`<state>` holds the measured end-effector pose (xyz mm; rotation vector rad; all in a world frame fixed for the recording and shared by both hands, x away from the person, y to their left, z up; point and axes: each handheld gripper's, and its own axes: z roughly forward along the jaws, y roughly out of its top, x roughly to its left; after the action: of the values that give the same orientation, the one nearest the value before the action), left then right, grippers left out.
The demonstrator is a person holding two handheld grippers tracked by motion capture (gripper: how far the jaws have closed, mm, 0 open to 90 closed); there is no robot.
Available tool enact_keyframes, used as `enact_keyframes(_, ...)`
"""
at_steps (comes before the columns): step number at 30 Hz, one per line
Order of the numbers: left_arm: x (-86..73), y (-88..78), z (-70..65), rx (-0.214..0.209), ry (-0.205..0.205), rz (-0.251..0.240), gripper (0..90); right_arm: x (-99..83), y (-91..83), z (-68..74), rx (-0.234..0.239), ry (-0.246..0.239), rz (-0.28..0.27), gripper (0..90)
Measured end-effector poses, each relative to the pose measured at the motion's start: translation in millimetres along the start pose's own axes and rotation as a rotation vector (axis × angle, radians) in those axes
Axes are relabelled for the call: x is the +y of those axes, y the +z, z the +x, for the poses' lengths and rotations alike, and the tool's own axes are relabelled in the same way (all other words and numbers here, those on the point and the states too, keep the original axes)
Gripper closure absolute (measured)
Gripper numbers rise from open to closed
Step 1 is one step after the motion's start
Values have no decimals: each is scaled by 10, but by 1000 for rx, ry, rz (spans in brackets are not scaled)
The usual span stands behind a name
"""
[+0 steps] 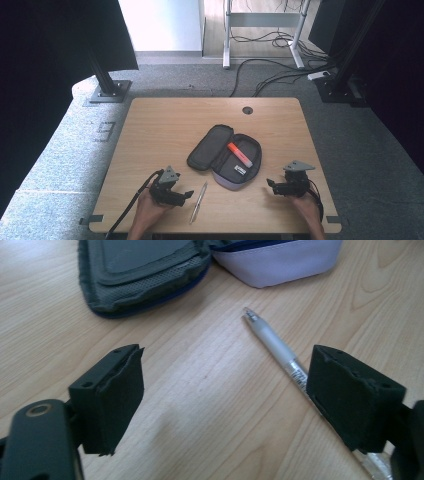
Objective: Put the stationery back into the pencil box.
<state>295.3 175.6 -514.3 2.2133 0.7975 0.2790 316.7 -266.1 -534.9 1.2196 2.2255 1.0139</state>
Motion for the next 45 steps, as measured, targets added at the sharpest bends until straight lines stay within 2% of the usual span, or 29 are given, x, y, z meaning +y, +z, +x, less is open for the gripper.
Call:
enact_keyframes(5,15,57,-70,-26,11,1,221,-94,24,-54,-16,25,3,121)
enact_keyframes(9,26,105,-132,-43,29,4,273,-135,55,-67,-31,27,12,127)
enact_keyframes(16,29,199,-215,-76,39,12,349,-188,95,-82,-27,40,23,128)
enact_keyframes(26,-11,300,-299,-87,62,32,482,-195,97,-96,-23,45,23,125)
enact_keyframes(32,-35,363,-310,-73,75,58,562,-194,97,-98,-22,45,26,122)
enact_keyframes(35,-41,356,-316,-39,91,63,626,-194,98,-98,-22,45,26,121)
enact_keyframes(39,-41,333,-293,-29,96,75,687,-194,100,-97,-25,48,25,116)
enact_keyframes(41,-47,324,-278,-39,92,77,734,-193,102,-99,-25,48,26,112)
enact_keyframes(45,-57,311,-256,-26,86,74,770,-191,104,-100,-24,47,28,108)
